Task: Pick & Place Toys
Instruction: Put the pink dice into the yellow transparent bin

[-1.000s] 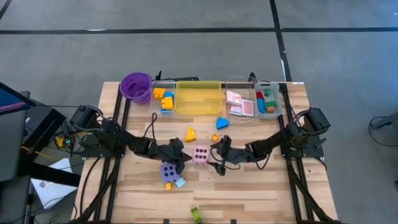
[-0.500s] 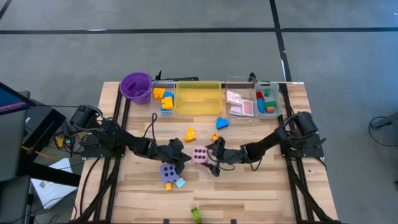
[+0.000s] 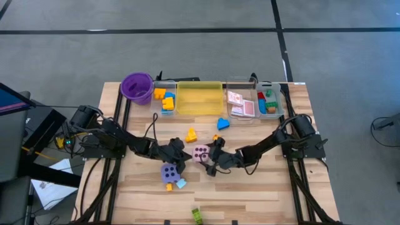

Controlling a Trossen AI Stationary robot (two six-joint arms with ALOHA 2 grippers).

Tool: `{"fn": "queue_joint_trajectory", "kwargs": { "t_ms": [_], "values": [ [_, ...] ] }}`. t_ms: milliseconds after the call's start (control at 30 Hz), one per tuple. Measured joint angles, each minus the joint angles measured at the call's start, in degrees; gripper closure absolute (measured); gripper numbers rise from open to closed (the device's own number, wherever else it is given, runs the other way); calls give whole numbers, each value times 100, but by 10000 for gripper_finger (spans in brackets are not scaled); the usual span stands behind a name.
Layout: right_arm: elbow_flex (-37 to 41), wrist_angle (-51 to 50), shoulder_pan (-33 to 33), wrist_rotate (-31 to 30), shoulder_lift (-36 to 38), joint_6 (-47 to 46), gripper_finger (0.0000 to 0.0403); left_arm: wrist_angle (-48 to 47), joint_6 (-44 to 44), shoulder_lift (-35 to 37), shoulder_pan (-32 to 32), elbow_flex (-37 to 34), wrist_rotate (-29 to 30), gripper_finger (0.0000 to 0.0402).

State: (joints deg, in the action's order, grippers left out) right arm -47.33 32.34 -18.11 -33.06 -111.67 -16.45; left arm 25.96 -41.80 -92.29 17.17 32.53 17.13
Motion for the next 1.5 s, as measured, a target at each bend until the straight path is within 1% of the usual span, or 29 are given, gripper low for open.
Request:
{"fn": "queue_joint_trajectory", "kwargs": {
  "t_ms": [100, 200, 300, 367, 467, 633, 767, 867, 933, 1033, 1133, 1200, 1267, 1333, 1367, 1433, 1500],
  "values": [
    [-15, -126, -4, -12, -12, -13, 2, -2, 5, 0, 4, -2, -21, 402],
    [-24, -264, 13, 15, -1, -79, 2, 6, 260, 7, 2, -6, -114, 402],
    [-20, -357, 11, 15, 85, -61, 3, -49, 534, 114, -6, -22, -251, 402],
    [-1, -433, -19, -12, 183, 21, 3, -128, 646, 329, -37, -24, -256, 402],
    [6, -517, -63, -332, 462, 101, 3, -137, 854, 685, -123, -19, -241, 402],
    [2, -564, -137, -923, 1007, 358, 3, -270, 1482, 1473, -229, -20, -224, 402],
    [-3, -582, -120, -1548, 1468, 497, 3, -380, 1946, 2029, -353, -22, -183, 402],
    [2, -776, -52, -2257, 1800, 505, 3, -407, 2323, 2353, -454, -23, 147, 402],
    [2, -876, 16, -2857, 2009, 503, 3, -410, 2676, 2546, -521, -43, 418, 402],
    [2, -951, 151, -3819, 2293, 507, 3, -422, 3229, 2720, -652, -50, 754, 402],
    [2, -1191, 346, -4661, 2526, 506, 3, -406, 3702, 2819, -833, -50, 920, 402],
    [-4, -1412, 507, -5089, 2634, 504, 3, -409, 3897, 2824, -977, -50, 946, 402],
    [-2, -1654, 678, -5321, 2699, 500, 3, -423, 4027, 2822, -1123, -50, 947, 402],
    [-2, -1672, 870, -5173, 2713, 489, 3, -489, 4140, 2822, -1271, -50, 948, 402],
    [-2, -1665, 974, -4892, 2711, 483, 3, -543, 4182, 2822, -1350, -50, 948, 402],
    [-2, -1652, 1254, -4096, 2702, 346, 3, -609, 4291, 2820, -1530, -50, 948, 402],
    [-7, -1627, 1638, -3104, 2621, 172, 3, -669, 4307, 2820, -1722, -50, 948, 402]
  ]
}}
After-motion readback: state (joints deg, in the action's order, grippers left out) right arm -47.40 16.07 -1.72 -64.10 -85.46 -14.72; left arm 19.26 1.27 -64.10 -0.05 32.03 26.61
